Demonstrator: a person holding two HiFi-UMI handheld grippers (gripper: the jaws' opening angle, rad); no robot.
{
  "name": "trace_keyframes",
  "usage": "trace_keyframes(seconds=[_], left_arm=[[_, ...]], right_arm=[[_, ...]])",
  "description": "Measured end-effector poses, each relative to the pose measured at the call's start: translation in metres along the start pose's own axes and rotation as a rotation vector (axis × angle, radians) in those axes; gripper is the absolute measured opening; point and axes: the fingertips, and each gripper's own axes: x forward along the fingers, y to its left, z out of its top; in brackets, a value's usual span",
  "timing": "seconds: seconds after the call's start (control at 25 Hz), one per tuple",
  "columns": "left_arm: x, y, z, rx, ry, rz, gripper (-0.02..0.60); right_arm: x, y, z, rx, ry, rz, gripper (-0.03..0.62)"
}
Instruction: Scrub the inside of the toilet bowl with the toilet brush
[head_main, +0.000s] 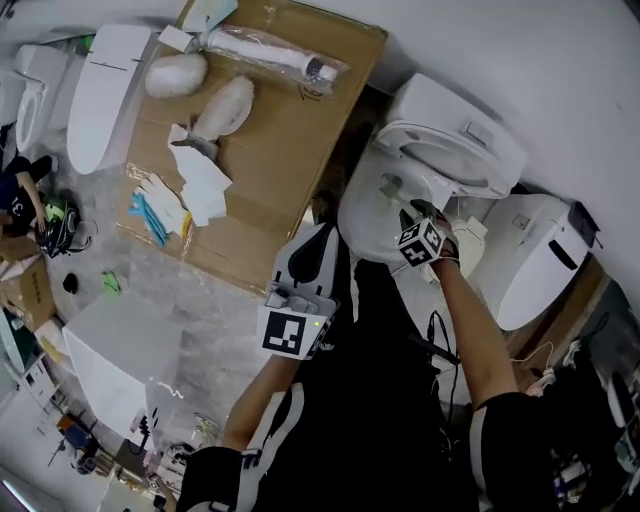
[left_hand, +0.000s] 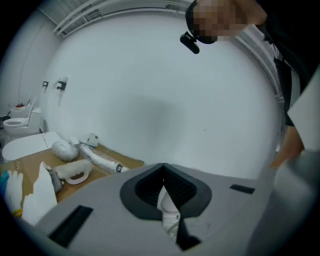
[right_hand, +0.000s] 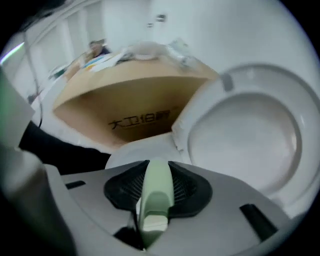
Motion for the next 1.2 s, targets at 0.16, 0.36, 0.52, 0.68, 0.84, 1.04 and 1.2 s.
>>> trace_keyframes(seconds=[0.16, 0.36, 0.52, 0.68, 0.84, 1.04, 1.2], left_arm=[[0.029, -0.010, 0.001, 0.021, 0.027, -0.074, 0.008], [0.056, -0.016, -0.010, 0.038, 0.080, -0.146, 0.008], [0.069, -0.019, -0.021, 0.054, 0.108, -0.196, 0.008], [0.069, -0.020, -0.028, 0.049, 0.158, -0.213, 0.008], [0.079, -0.014, -0.031, 0.049, 0.142, -0.234, 0.008], [0.074, -0.004, -0.040, 0.048, 0.165, -0.219, 0.008], [0.074, 0.000, -0.044, 0.039, 0.168, -0.207, 0.008]], right_arm=[[0.000, -0.052, -0.061, 0.803, -0.021, -0.126, 0.121], [0.007, -0.045, -0.154, 1.913, -0.118, -0.239, 0.121], [0.023, -0.016, -0.188, 2.502, -0.252, -0.331, 0.121], [0.037, 0.016, -0.193, 2.745, -0.300, -0.369, 0.121], [0.060, -0.009, -0.167, 2.787, -0.352, -0.323, 0.121], [0.080, -0.011, -0.135, 2.639, -0.302, -0.214, 0.121], [0.090, -0.010, -0.123, 2.449, -0.237, -0.184, 0.121]])
